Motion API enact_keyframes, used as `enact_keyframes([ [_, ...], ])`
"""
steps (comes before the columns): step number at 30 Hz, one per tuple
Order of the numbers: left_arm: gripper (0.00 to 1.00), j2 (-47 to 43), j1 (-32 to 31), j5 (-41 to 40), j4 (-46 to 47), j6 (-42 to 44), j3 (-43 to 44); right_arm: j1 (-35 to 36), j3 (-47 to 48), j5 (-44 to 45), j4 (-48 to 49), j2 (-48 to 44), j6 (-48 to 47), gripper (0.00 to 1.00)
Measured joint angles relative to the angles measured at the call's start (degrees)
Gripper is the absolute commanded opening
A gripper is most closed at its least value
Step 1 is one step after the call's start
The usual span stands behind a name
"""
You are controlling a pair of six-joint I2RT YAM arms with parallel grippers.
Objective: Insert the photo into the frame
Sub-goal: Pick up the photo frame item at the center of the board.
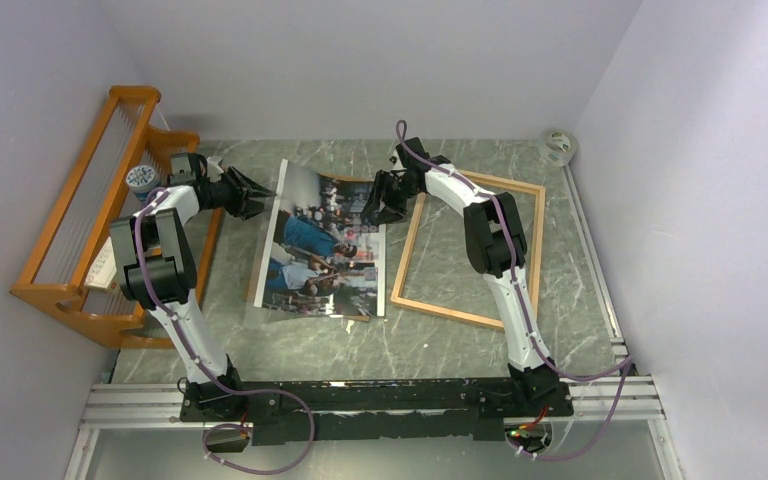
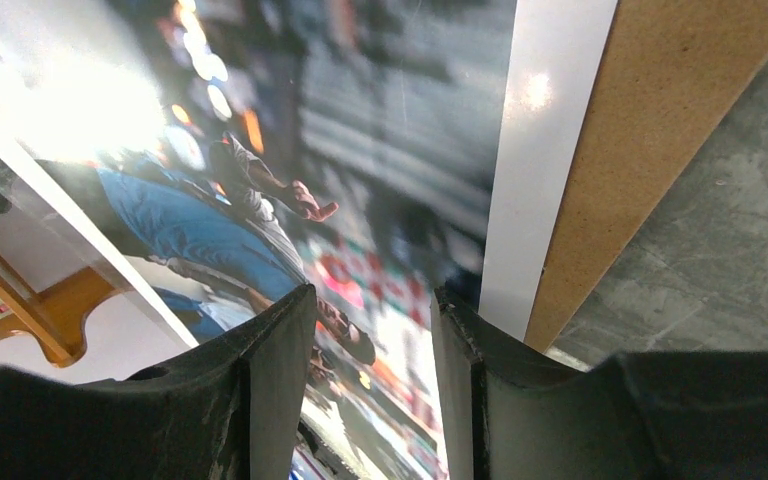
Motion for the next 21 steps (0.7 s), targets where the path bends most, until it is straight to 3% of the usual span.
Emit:
enact_keyframes([
  [9, 0.04, 0.00, -0.02, -2.54, -2.99, 6.62, 0.72, 0.00, -0.13, -0.02, 0.13, 0.00, 0.00, 0.50],
  [21, 0.02, 0.07, -1.97, -9.46, -21.05, 21.20, 16.63, 0.42, -0.26, 0.83, 0.83, -0.87, -2.84, 0.56],
])
